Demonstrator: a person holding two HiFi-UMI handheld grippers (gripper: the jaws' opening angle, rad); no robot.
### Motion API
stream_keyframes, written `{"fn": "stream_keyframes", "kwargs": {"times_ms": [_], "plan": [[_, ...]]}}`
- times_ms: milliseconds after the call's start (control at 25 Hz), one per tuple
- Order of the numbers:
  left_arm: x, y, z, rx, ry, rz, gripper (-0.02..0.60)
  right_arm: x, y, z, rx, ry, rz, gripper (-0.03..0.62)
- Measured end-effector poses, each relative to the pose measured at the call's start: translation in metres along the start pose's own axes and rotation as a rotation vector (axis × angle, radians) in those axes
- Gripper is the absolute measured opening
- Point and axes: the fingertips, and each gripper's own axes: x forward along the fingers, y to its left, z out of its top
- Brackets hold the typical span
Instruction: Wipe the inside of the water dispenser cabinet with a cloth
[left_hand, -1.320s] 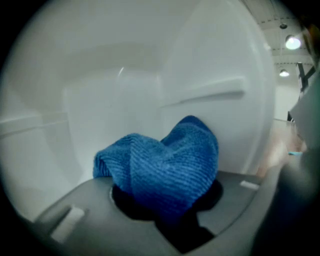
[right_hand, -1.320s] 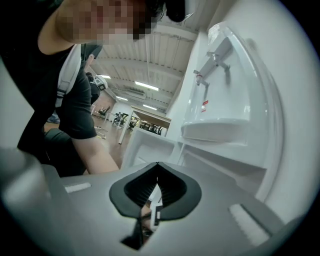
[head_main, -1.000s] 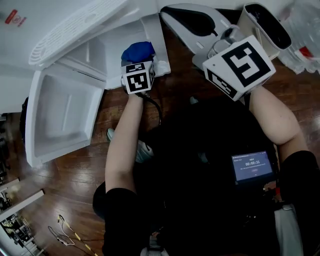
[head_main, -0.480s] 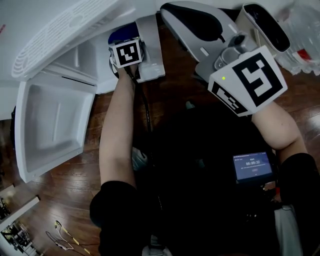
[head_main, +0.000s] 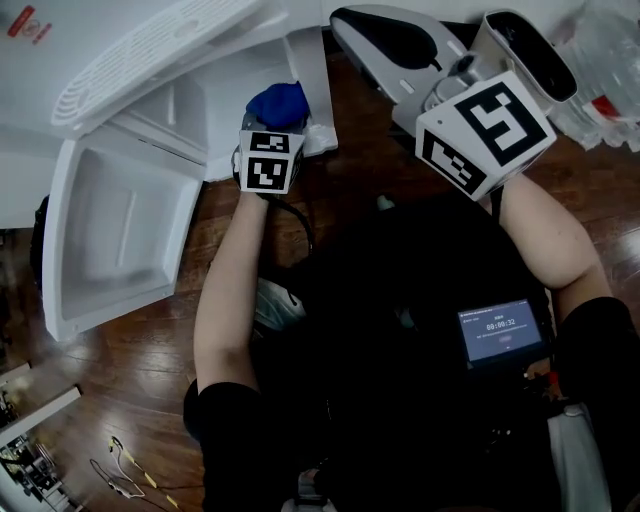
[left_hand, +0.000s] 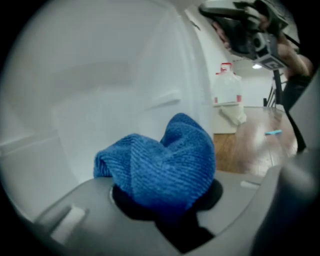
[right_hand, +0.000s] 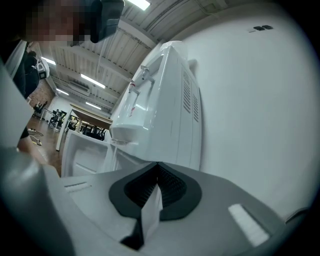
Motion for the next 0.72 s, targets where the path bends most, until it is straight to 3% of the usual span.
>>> {"fn": "stream_keyframes", "kwargs": {"times_ms": [80,160,400,600,720], "plan": [[-0.008,-0.011,-0.003,0.041,-0.008,-0.042,0.127,0.001,0.000,0.000,0.003,-0.002,0.002,0.005],[-0.009,-0.009,0.003,0.026,-0.035,-0.050,0.126,0.002,-0.001,0.001,0.006,-0.002,0.003,0.005],[0.006,0.056,0.060,-0.022,-0.136,0.102,0.126,0.004,-0.006,-0.003,0.076,0.016,0.005,0.005],[0.039,0.083,0.092,0.074,-0.116,0.124,0.126,0.004,-0.013,-0.010,0.113,0.025,-0.005,0.005],[0.027,0.079,0.094,0.041,-0.145,0.124,0.124,0.004,-0.012,-0.013,0.120,0.034,0.000,0.005]]}}
